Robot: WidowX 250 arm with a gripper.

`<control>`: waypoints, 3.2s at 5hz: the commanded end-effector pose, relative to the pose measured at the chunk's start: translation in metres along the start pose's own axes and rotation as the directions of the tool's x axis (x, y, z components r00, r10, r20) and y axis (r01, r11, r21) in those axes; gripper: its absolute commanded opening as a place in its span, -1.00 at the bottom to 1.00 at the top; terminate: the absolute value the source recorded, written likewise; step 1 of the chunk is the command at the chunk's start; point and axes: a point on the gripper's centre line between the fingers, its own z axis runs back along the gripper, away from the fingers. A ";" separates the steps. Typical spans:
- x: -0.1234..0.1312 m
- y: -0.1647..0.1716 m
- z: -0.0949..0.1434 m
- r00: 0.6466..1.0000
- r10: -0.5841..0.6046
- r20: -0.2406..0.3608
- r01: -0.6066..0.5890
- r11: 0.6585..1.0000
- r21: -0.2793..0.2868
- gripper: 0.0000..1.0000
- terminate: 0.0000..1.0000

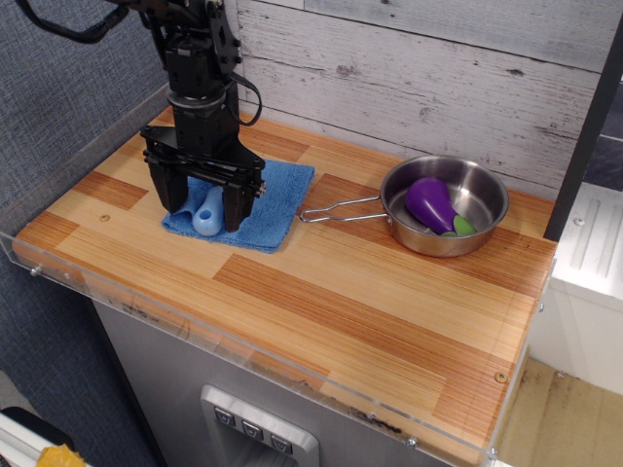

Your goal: Move the spoon below the pot with the eggplant

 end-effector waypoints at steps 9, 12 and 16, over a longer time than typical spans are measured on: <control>0.018 -0.003 0.008 0.999 -0.022 0.025 0.022 1.000 0.001 -1.00 -1.00; 0.012 -0.009 0.008 1.000 -0.023 0.017 0.023 1.000 0.003 -1.00 -1.00; -0.022 -0.063 0.077 0.993 -0.054 0.101 0.062 0.995 -0.073 -1.00 -1.00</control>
